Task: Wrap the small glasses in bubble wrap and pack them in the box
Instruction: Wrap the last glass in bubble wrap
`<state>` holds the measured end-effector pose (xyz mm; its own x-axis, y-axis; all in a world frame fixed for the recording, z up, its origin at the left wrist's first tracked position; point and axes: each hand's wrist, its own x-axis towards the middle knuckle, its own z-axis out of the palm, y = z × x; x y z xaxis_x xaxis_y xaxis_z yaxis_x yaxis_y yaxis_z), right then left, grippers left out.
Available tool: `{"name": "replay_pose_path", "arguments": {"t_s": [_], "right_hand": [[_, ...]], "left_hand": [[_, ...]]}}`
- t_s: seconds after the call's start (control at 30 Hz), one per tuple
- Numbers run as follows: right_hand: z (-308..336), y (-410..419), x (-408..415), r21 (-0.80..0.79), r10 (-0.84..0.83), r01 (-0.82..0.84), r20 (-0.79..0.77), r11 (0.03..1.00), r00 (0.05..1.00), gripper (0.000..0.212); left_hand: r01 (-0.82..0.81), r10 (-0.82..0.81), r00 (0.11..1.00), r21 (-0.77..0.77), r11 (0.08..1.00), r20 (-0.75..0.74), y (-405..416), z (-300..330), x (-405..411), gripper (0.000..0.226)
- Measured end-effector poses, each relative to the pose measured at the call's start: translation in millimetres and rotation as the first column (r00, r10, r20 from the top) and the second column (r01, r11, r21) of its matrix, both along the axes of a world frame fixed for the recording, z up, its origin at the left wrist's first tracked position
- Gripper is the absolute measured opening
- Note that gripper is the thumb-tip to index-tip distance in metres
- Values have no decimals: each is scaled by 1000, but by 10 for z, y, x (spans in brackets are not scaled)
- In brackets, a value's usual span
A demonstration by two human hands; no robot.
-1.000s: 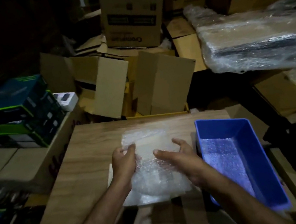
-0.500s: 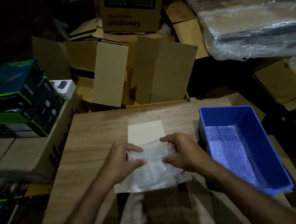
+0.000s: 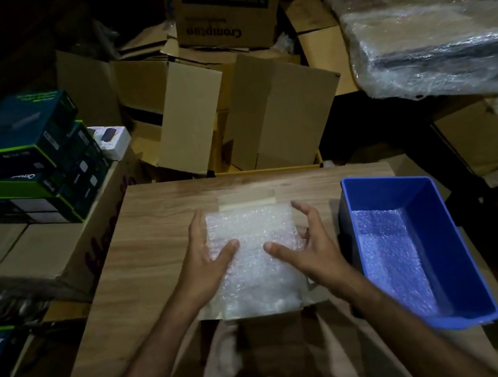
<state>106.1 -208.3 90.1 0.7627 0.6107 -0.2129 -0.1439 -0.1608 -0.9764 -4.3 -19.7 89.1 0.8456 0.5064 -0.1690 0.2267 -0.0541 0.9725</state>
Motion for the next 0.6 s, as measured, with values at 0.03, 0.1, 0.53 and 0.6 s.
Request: {"name": "replay_pose_path", "arguments": {"t_s": [0.03, 0.1, 0.53, 0.6], "right_hand": [[-44, -34, -23, 18, 25, -26, 70, 999, 997, 94], [-123, -76, -44, 47, 98, -106, 142, 993, 985, 96], [-328, -100, 194, -285, 205, -88, 414, 955, 887, 19], [-347, -104, 230, -187, 191, -136, 320, 973, 928, 17]], "left_hand": [[-14, 14, 1000, 43, 999, -3, -19, -20, -5, 90], [-24, 22, 999, 67, 997, 37, -60, -40, -16, 82], [323, -212, 939, 484, 813, -270, 184, -210, -79, 28], [336, -285, 937, 301, 892, -202, 158, -139, -71, 31]]}}
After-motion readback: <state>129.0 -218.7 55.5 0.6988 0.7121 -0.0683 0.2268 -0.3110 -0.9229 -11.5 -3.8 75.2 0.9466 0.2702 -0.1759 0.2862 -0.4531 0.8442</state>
